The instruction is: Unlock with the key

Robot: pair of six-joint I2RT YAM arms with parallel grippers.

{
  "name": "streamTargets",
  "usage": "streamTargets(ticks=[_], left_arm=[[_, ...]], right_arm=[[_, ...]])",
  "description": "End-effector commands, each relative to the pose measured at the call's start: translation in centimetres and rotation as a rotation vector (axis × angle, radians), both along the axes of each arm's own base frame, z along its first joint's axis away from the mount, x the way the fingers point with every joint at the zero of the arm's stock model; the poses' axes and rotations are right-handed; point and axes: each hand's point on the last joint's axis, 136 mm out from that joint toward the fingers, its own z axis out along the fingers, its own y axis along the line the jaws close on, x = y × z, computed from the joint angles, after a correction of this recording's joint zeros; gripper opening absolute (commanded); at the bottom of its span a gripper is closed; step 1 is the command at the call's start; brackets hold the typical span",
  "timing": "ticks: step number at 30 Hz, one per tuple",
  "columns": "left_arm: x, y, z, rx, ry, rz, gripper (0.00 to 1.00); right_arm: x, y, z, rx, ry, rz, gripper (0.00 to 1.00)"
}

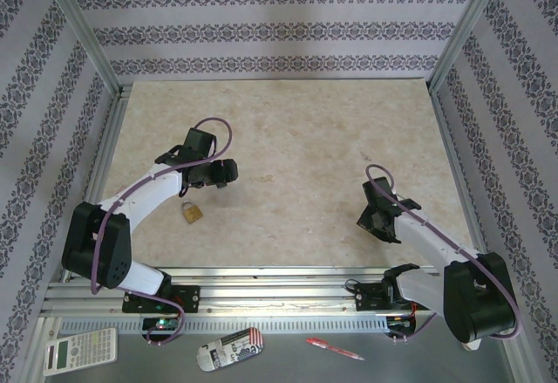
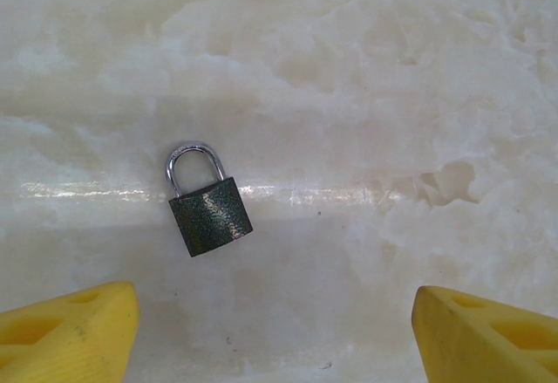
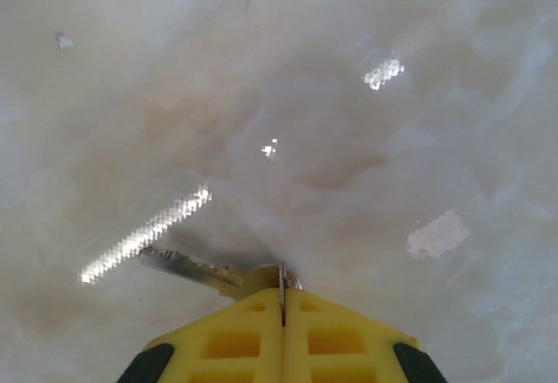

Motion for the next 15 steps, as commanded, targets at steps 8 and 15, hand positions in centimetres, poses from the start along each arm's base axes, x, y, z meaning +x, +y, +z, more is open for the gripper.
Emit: streamTargets(ticks=[8,15], left_arm=[[-0.5,-7.5,4.6,-0.358,-0.094,-0.095,0.79],[-1.7,-16.4,11.2,-0.774,-0.147,-0.190,0.79]], right_arm=[[1.7,1.8,4.6,0.022,-0.185,0.104,0.00],[3.3,6.3,12.1,0.123,-0.399,0.282,0.00]])
